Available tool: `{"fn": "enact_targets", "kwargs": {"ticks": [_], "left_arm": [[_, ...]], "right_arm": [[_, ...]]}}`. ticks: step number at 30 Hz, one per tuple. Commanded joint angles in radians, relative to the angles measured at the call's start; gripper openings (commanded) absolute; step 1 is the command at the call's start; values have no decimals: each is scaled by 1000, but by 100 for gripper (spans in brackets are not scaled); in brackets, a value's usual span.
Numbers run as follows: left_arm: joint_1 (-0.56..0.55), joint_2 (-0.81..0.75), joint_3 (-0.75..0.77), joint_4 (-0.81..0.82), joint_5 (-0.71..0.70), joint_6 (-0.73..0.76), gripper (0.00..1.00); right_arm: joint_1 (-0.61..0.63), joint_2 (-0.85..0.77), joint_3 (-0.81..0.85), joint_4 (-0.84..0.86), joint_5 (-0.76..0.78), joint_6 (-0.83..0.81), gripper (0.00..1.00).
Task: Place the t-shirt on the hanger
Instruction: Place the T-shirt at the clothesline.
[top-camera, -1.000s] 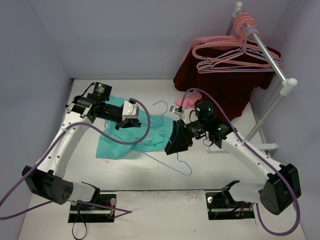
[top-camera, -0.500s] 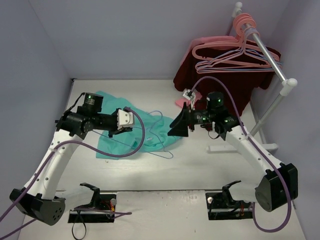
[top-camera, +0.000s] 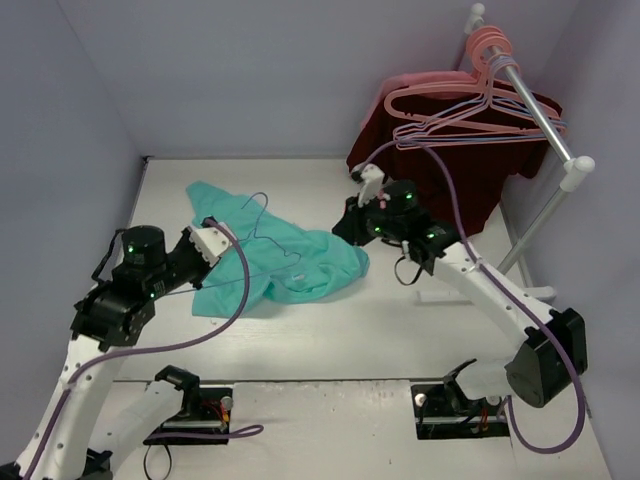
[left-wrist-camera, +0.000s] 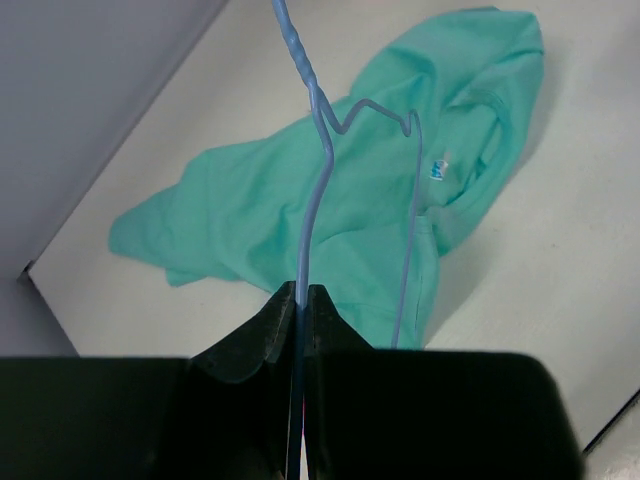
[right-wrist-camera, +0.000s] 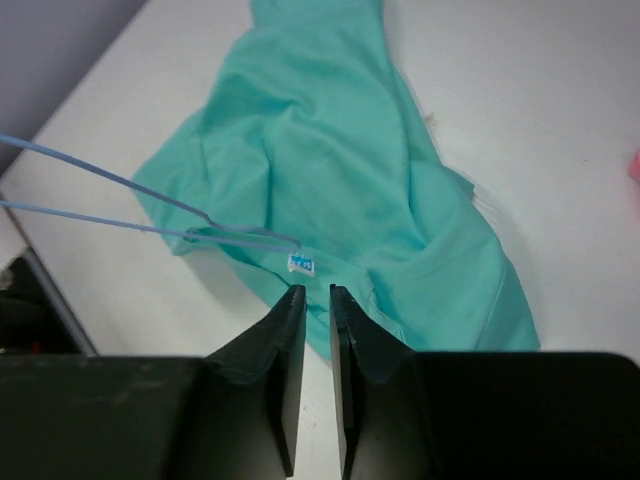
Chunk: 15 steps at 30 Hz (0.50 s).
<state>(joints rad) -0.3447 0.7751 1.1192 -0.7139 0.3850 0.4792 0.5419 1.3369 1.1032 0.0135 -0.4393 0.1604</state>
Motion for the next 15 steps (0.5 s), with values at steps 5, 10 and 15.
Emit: {"fn": "enact_targets", "kwargs": {"ticks": [5, 10, 15], "left_arm": [[7, -95, -56, 105, -106, -179, 0], [7, -157, -118, 113, -150, -217, 0], [7, -178, -148, 124, -210, -253, 0]], "right_arm": [[234, 127, 23, -10, 530, -18, 26], [311, 151, -19, -10, 671, 33, 18], [353, 204, -34, -10, 725, 81, 4]]}}
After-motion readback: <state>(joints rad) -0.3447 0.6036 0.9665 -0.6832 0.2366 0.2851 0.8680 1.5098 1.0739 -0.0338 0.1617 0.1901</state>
